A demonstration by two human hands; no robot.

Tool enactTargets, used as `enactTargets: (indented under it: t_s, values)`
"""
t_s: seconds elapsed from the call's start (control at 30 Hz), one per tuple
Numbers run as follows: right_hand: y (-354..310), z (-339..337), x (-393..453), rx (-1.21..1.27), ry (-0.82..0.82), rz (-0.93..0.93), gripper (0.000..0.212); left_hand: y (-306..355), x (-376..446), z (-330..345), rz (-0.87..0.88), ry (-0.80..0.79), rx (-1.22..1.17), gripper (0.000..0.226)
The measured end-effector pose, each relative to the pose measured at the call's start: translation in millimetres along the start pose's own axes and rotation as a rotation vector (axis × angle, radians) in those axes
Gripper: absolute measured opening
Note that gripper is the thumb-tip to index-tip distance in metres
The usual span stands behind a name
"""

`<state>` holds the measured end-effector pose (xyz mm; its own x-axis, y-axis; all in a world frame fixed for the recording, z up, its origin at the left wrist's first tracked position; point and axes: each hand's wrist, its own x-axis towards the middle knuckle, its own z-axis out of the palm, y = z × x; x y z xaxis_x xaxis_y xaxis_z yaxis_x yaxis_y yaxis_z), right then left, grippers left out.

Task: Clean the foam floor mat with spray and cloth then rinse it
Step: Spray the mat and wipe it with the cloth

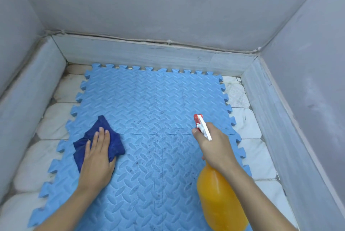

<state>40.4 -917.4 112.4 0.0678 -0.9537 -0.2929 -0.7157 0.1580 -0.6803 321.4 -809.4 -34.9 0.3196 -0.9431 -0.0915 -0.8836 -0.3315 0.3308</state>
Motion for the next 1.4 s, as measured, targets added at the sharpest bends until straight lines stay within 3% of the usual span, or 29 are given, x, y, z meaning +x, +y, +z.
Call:
enactTargets:
  t_s: [0.13, 0.23, 0.4, 0.57, 0.83, 1.03, 1.1, 1.27, 1.4]
  values:
    - [6.0, -10.4, -4.6, 0.009, 0.064, 0.007, 0.027, 8.7, 8.4, -2.9, 0.021, 0.048, -0.189, 0.066]
    - [22.7, -27.9, -11.4, 0.086, 0.080, 0.158, 0.037, 37.6, 22.4, -2.6, 0.155, 0.046, -0.260, 0.065]
    - [57.3, -47.4, -41.7, 0.177, 0.022, 0.331, 0.026, 106.5, 44.2, 20.4, 0.413, -0.064, -0.085, 0.072]
    - [80.8, -60.4, -80.9, 0.138, 0.067, 0.362, 0.025, 122.1, 43.9, 40.9, 0.394, -0.042, 0.175, 0.085]
    - [107.6, -36.3, -136.1, -0.091, -0.081, 0.189, 0.030, 125.4, 41.5, 37.7, 0.388, -0.059, 0.176, 0.082]
    - [124.2, -18.8, -166.4, -0.052, -0.216, 0.313, 0.031, 124.0, 42.1, 39.5, 0.400, -0.031, 0.175, 0.083]
    - [127.6, -27.3, -169.9, -0.013, -0.181, 0.348, 0.029, 124.7, 41.8, 40.3, 0.408, -0.023, 0.178, 0.084]
    - [145.3, -55.3, -177.6, 0.083, 0.133, 0.407, 0.028, 128.6, 40.3, 36.3, 0.379, -0.015, 0.155, 0.077]
    - [143.6, -67.5, -174.3, 0.113, 0.168, 0.365, 0.026, 141.8, 35.2, 25.3, 0.436, -0.039, 0.130, 0.079]
